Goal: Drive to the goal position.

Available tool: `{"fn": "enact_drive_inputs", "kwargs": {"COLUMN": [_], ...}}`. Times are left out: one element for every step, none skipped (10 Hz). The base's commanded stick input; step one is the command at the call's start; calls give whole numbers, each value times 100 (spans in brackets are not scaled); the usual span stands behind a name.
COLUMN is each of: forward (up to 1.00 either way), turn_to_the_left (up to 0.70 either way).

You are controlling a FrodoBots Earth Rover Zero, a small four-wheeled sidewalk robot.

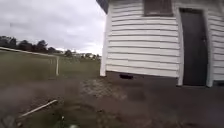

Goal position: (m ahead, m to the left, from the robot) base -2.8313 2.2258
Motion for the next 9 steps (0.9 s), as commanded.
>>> {"fn": "enact_drive_inputs", "kwargs": {"forward": [70,70,70,70,70,70,70,70,70], "turn_to_the_left": [-13,1,1,1,1,1,1,1,1]}}
